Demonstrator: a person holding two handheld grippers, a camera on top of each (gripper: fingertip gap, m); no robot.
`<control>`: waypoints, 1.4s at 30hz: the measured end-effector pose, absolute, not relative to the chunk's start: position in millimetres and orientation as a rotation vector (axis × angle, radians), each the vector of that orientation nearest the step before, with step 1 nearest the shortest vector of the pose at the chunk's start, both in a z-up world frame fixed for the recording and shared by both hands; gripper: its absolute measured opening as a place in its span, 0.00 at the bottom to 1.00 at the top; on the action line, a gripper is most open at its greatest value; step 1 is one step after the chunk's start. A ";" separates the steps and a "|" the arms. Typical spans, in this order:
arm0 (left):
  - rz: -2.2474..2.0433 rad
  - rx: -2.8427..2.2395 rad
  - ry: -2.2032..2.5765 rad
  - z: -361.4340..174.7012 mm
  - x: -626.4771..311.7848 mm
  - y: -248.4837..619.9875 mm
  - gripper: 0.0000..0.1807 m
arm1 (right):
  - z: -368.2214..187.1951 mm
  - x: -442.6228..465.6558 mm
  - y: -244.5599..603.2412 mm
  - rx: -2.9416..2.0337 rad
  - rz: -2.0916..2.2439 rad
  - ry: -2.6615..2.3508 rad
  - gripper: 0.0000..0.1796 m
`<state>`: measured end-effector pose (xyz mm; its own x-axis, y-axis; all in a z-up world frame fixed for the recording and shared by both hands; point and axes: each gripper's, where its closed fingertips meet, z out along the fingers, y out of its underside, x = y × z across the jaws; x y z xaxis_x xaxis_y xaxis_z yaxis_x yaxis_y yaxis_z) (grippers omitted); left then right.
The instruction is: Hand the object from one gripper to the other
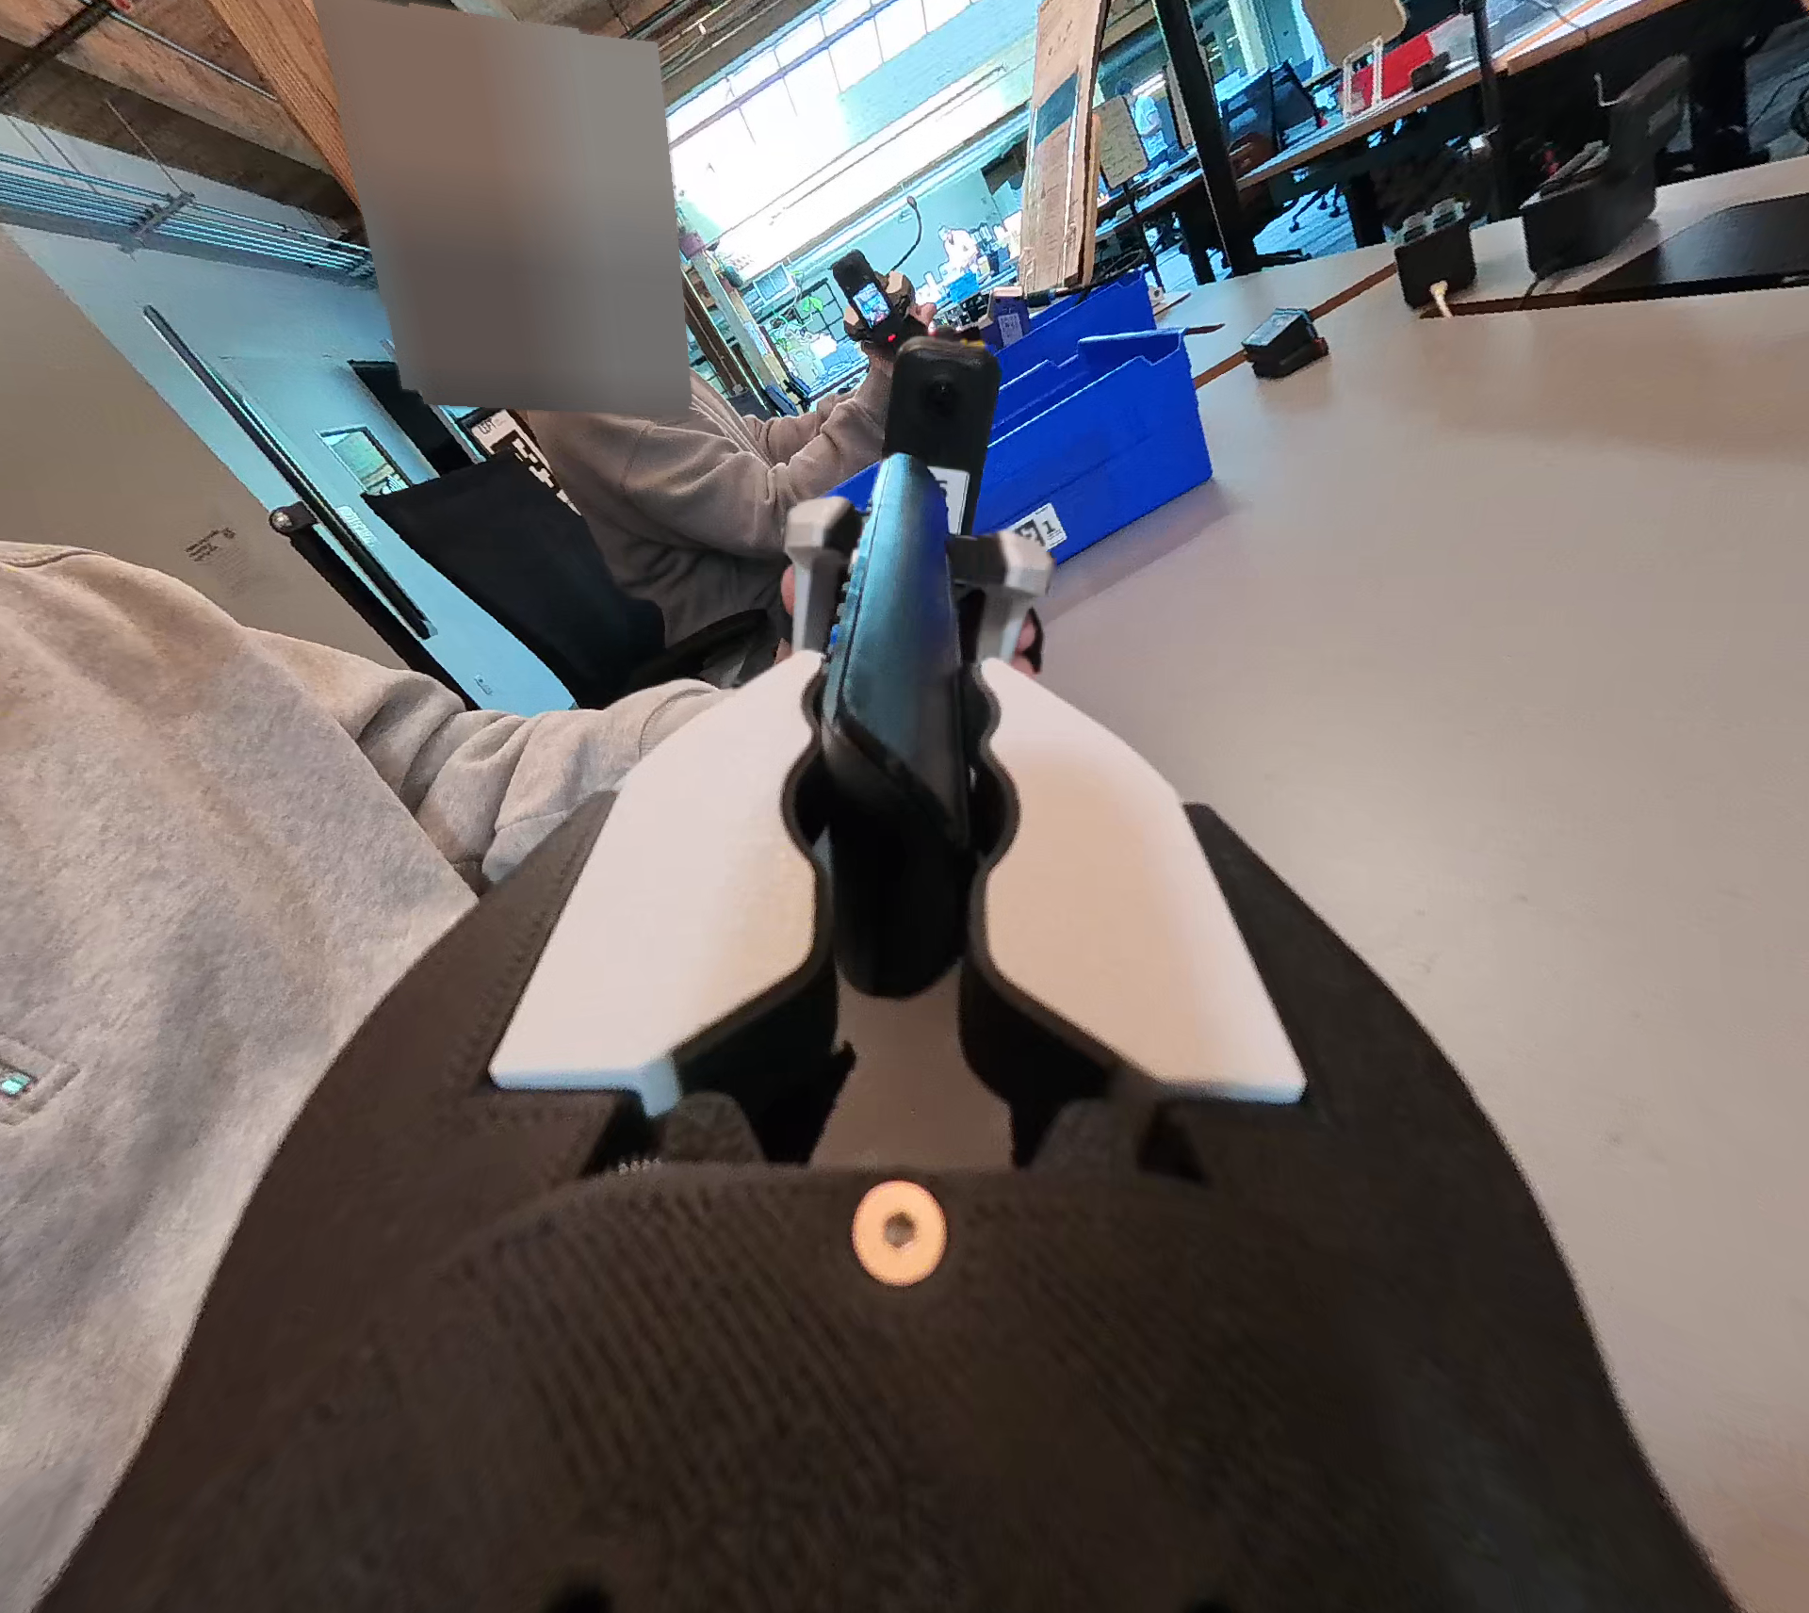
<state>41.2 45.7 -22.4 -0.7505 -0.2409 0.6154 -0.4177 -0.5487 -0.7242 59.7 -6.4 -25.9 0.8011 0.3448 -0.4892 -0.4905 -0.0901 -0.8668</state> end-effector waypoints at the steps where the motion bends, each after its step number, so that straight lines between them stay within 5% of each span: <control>1: 2.477 1.080 -1.413 -21.8 43.3 48.8 0.32 | -25.3 61.1 -7.0 -1.501 0.705 0.131 0.14; 7: 2.595 1.197 -1.480 -20.4 51.4 65.9 0.48 | -22.5 74.3 -11.4 -1.453 0.722 0.194 0.14; 19: 2.673 1.506 -1.995 -31.6 65.1 81.5 0.59 | -28.3 89.3 -12.5 -1.501 0.565 0.233 0.14; 29: 2.807 1.077 -2.221 -10.5 41.4 51.7 0.73 | -33.7 65.3 -8.7 -1.466 0.958 0.234 0.14; 42: 2.465 0.559 -2.922 -18.7 14.8 6.5 0.55 | -38.6 67.5 -11.4 -1.401 1.440 0.478 0.14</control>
